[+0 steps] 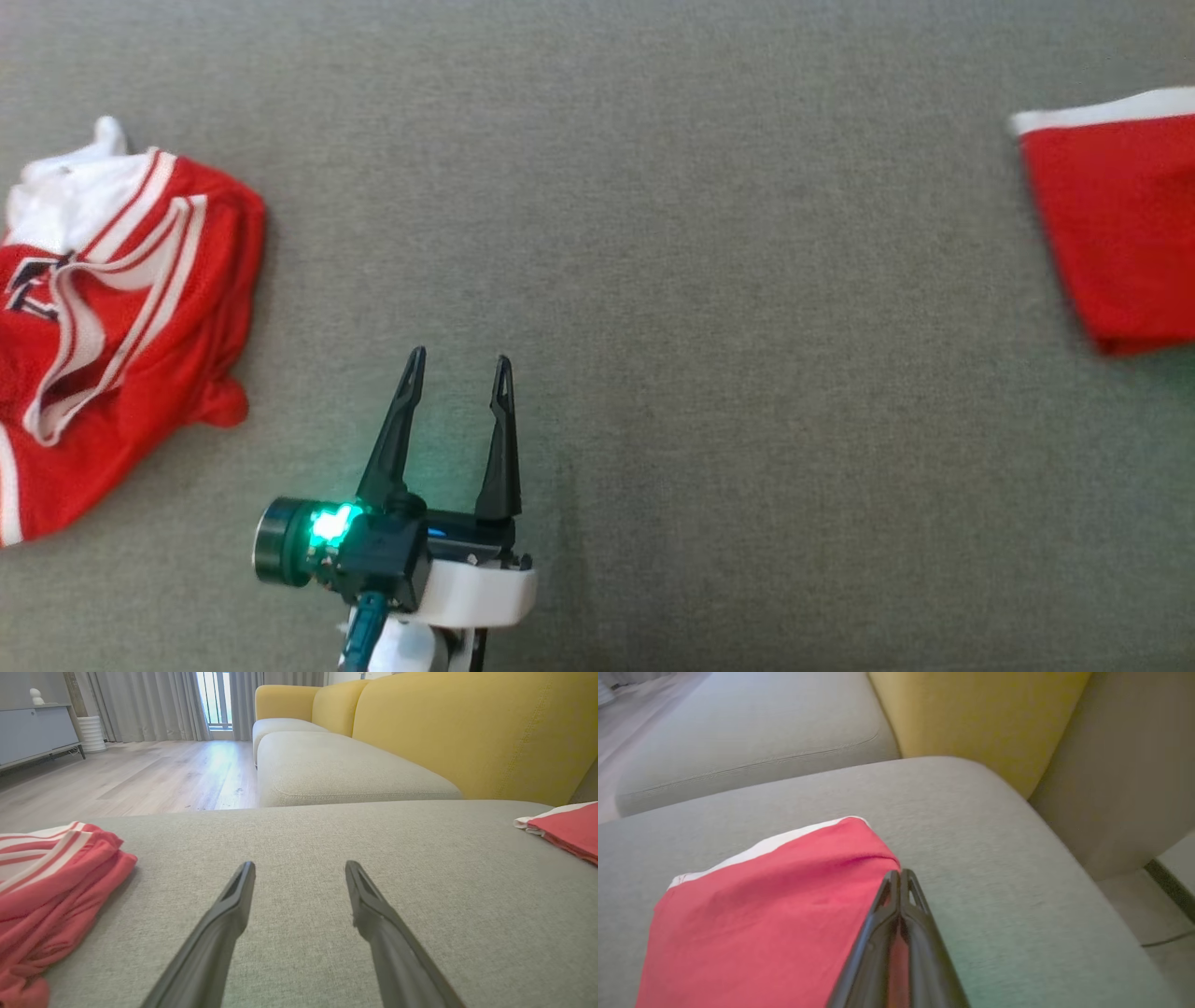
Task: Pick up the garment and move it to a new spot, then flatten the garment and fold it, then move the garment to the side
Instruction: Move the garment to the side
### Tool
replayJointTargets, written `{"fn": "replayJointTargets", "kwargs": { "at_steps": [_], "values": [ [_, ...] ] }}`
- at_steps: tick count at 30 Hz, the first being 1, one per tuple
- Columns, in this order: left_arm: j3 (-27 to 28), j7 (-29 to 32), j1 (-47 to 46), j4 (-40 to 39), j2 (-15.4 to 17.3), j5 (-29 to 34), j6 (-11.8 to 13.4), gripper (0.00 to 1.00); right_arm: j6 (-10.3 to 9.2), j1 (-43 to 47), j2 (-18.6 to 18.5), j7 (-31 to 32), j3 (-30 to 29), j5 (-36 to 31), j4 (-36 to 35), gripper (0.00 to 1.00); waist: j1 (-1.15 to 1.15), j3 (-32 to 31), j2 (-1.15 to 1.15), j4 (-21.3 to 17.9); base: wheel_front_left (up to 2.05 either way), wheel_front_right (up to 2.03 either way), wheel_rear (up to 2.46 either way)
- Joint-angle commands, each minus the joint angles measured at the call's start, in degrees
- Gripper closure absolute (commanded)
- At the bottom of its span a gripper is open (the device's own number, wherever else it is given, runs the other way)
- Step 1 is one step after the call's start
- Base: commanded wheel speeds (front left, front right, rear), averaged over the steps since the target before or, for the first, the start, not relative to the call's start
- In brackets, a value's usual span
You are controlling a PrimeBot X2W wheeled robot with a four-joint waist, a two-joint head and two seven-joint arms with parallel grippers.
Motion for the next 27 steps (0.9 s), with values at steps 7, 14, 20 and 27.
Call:
{"fn": "replayJointTargets", "kwargs": {
  "at_steps": [7,14,20,27],
  "values": [
    [1.4,-0.4,-2.7,-1.6,-0.2,0.8,-0.6,0.00,0.39,-4.0,-5.4,-2.1,-4.0,-3.2,5.2,1.00,-0.01,2.7,0.00,-1.3,0.00,0.00,0.00],
    [0.6,-0.4,-4.2,-0.7,-0.2,0.3,-0.8,0.00,0.39,-7.8,-4.1,-8.6,-6.5,-13.8,12.6,0.00,-0.01,2.5,0.00,-1.3,0.00,0.00,0.00],
    [0.5,-0.4,-2.4,0.9,-0.2,-0.4,-0.9,0.00,0.39,-8.3,2.9,-10.9,-6.7,-24.0,13.8,0.00,-0.01,-4.5,0.00,-0.7,0.00,0.00,0.00],
    [2.1,-0.4,3.1,2.0,-0.2,-1.2,-0.2,0.00,0.39,-1.1,15.5,-11.3,-6.9,-25.5,4.4,0.00,-0.01,-15.2,0.00,-0.8,0.00,0.00,0.00]
  ]
}}
